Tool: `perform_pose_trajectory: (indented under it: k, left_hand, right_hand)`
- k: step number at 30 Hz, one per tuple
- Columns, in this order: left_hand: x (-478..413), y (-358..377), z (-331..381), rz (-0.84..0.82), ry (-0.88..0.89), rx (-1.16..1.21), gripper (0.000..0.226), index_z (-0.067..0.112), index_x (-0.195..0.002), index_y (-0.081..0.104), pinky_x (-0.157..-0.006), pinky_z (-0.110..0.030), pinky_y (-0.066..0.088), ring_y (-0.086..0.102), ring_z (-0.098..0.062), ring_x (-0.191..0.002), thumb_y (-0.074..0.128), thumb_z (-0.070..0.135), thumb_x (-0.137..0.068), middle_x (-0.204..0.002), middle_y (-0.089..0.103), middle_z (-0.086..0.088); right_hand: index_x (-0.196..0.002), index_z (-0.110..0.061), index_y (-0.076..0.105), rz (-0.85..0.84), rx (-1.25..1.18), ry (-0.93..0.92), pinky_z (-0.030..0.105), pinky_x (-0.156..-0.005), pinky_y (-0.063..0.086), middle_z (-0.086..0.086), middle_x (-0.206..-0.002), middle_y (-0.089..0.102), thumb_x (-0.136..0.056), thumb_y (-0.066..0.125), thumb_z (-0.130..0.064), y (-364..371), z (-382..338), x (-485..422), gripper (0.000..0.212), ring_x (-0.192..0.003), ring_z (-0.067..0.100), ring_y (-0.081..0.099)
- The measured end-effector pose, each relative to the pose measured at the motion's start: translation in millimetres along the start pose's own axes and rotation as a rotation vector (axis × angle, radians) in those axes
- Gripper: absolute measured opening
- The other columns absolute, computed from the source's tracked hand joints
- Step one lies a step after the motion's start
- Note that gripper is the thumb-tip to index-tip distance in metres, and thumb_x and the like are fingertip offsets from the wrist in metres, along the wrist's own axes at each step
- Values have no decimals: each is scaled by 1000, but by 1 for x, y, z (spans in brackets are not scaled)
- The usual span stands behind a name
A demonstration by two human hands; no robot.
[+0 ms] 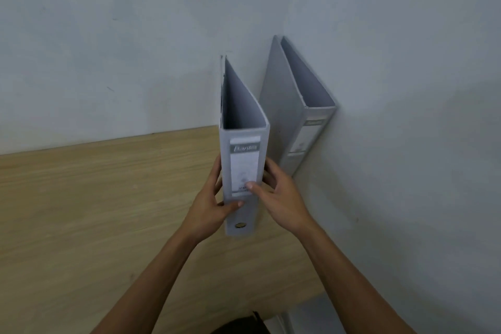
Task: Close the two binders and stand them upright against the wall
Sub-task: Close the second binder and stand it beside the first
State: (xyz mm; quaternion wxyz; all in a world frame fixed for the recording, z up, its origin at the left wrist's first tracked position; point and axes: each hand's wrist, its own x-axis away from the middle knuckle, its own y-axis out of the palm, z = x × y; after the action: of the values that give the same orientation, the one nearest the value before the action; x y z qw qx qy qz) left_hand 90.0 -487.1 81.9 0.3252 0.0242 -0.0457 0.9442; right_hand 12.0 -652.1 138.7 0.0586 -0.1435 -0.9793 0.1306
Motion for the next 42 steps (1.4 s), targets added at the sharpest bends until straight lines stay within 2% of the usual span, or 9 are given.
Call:
perform_pose_trajectory:
  k: [4, 10, 12, 15, 17, 22, 32, 37, 42]
  left_hand:
    - [-8, 19, -10, -33, -67, -102, 110, 23, -163, 13, -80, 2, 46, 46, -19, -142, 84, 14, -79, -162, 37, 3]
    - [-21, 35, -8, -75, -64, -177, 113, 30, -163, 2, -84, 4, 44, 38, -11, -145, 80, 11, -83, -168, 26, 6]
    - [-27, 36, -5, -91, -61, -182, 112, 29, -163, 2, -94, -2, 45, 36, -14, -148, 79, 7, -84, -168, 25, 6]
    - [-40, 37, 1, -113, -58, -196, 111, 27, -163, 0, -117, -32, 39, 32, -17, -152, 76, 2, -86, -169, 22, 4]
    - [-50, 36, 4, -113, -60, -208, 112, 26, -163, -1, -121, -43, 36, 31, -19, -152, 75, 1, -86, -170, 21, 4]
    - [-76, 41, 14, -121, -61, -249, 116, 31, -162, -10, -119, -46, 36, 26, -20, -153, 75, 5, -87, -170, 18, 6]
    - [-110, 49, 22, -109, -96, -343, 118, 31, -160, -18, -117, -52, 39, 27, -28, -154, 73, 8, -89, -168, 23, -3]
    - [-122, 50, 26, -116, -128, -361, 116, 30, -160, -19, -115, -56, 39, 27, -29, -153, 70, 5, -90, -166, 26, -7]
    - [-132, 46, 30, -119, -165, -393, 111, 29, -161, -13, -112, -52, 45, 30, -27, -152, 69, 5, -91, -164, 30, -5]
  right_hand:
    - [-138, -48, 48, 17, 12, 41, 27, -101, 51, -25, -134, 60, -88, 70, -17, -12, 24, 16, 63, -126, -5, 53]
    - [-137, -32, 55, 107, -28, 59, 30, -97, 56, -19, -128, 67, -85, 73, -17, -32, 39, 16, 57, -119, 1, 61]
    - [-138, -28, 55, 105, -26, 57, 29, -97, 55, -14, -128, 68, -85, 73, -17, -36, 39, 11, 57, -120, 4, 62]
    - [-139, -25, 56, 120, -27, 57, 25, -95, 55, -7, -129, 69, -86, 73, -16, -40, 40, 0, 56, -121, 7, 62]
    - [-137, -24, 58, 154, -10, 63, 17, -89, 55, -7, -125, 70, -85, 73, -17, -41, 39, -8, 54, -116, 6, 64]
    - [-114, -25, 62, 276, 55, 98, 5, -70, 52, -16, -102, 68, -80, 80, -26, -53, 38, -29, 39, -94, -5, 65]
    - [-99, -20, 63, 289, 94, 100, 30, -82, 60, -6, -96, 71, -82, 79, -19, -79, 42, -62, 23, -91, 8, 69]
    - [-101, -15, 67, 315, 101, 110, 24, -76, 59, -3, -97, 72, -83, 78, -22, -82, 40, -73, 23, -89, 8, 69]
    - [-90, -14, 69, 368, 144, 101, 4, -53, 46, -12, -79, 67, -80, 80, -26, -81, 40, -82, 19, -71, -4, 62]
